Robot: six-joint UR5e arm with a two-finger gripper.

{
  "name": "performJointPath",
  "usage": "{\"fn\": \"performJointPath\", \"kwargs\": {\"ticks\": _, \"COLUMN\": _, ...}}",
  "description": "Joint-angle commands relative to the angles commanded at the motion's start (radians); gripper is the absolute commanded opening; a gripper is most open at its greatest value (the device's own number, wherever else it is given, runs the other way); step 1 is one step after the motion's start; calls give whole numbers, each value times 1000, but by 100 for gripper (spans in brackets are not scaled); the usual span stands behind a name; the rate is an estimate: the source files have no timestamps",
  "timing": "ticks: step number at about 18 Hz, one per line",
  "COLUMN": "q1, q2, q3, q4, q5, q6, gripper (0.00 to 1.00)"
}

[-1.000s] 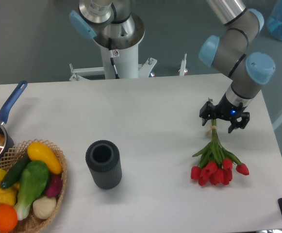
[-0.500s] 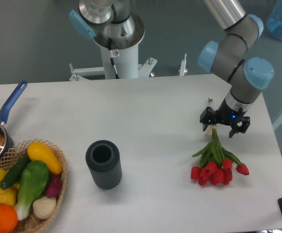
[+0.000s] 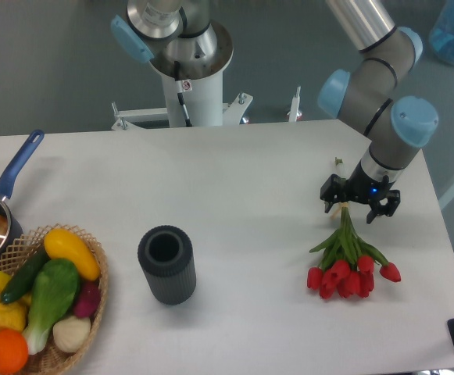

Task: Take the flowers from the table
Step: 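Lower the open gripper down onto the tulip stems, then close the gripper around the tulip stems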

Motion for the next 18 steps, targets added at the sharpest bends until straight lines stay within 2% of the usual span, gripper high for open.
{"fn": "performJointPath", "kwargs": {"ticks": 4, "q1": 0, "q2": -3, "q3": -5, "q4": 15, "q5": 2, "q6": 0, "gripper": 98}}
{"fn": "performJointPath", "kwargs": {"ticks": 6, "q1": 0, "q2": -5, "q3": -6, "q4": 18, "q5": 2, "q6": 0, "gripper": 85}}
{"fn": "performJointPath", "kwargs": {"ticks": 7, "q1": 0, "q2": -5, "q3": -5, "q4": 20, "q5": 2, "q6": 2, "gripper": 82}}
{"fn": "performJointPath", "kwargs": {"ticks": 9, "q1": 0, "q2": -5, "q3": -6, "q4": 18, "q5": 2, "q6": 0, "gripper": 65}}
{"fn": "performJointPath", "kwargs": {"ticks": 11, "q1": 0, "q2": -5, "q3": -5, "q4": 20, "q5": 2, "q6": 2, "gripper": 59}}
{"fn": "performJointPath", "kwargs": {"ticks": 15, "q1": 0, "q2": -5, "q3": -3, "q4": 20, "q5": 3, "q6": 2, "gripper": 58}}
{"fn": "performJointPath", "kwargs": {"ticks": 16, "q1": 0, "q2": -6, "q3": -3, "q4": 20, "q5": 5, "q6": 2, "gripper": 53}}
{"fn": "performJointPath", "kwargs": {"ticks": 18, "q1": 0, "q2": -6, "q3": -3, "q4": 20, "q5": 6, "q6": 2, "gripper": 51}}
